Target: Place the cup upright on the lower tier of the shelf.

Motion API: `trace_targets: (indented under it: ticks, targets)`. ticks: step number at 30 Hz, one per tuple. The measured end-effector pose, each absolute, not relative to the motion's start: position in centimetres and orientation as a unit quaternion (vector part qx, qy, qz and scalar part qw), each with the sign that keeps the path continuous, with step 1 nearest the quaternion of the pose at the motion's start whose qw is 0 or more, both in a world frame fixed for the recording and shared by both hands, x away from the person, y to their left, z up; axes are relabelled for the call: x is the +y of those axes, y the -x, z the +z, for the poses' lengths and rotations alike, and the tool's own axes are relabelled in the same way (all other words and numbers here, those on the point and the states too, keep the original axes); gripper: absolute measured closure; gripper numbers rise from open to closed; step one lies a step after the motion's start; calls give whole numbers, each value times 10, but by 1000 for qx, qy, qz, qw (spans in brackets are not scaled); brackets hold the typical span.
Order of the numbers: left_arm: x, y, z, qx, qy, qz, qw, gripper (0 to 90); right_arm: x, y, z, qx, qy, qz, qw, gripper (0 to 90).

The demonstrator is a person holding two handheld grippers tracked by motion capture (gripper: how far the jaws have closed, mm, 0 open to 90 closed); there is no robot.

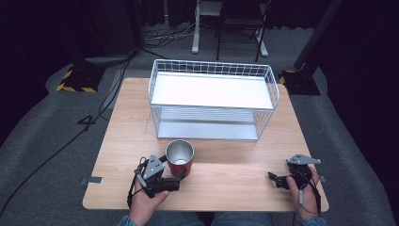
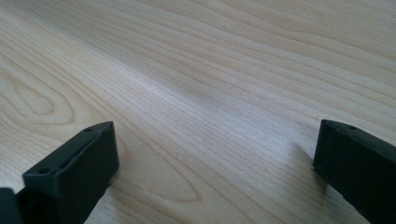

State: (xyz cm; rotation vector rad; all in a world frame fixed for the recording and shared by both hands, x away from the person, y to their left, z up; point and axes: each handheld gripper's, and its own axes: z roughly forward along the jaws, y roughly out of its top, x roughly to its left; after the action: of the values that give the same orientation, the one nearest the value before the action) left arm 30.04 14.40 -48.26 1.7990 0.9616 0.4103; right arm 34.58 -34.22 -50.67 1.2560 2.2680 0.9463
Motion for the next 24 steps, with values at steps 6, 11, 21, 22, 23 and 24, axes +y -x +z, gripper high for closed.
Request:
trace_targets:
  ticks: [6, 11, 21, 22, 23, 24]
  targets:
    - [137, -306, -485, 405, -750, 171, 494, 81, -342, -346, -507, 807, -447, 337, 190, 4]
    - [129, -310, -488, 411, -754, 178, 480, 81, -342, -346, -507, 807, -447, 337, 190, 4]
    - [119, -317, -496, 418, -768, 192, 446, 133, -342, -346, -507, 807, -447, 337, 190, 4]
    - [119, -317, -496, 418, -768, 194, 444, 139, -342, -346, -507, 807, -447, 337, 190, 4]
    - [118, -318, -497, 420, -767, 194, 445, 141, -342, -346, -507, 807, -447, 337, 190, 4]
    - [118, -318, -497, 420, -767, 194, 445, 142, -342, -346, -507, 807, -447, 337, 190, 4]
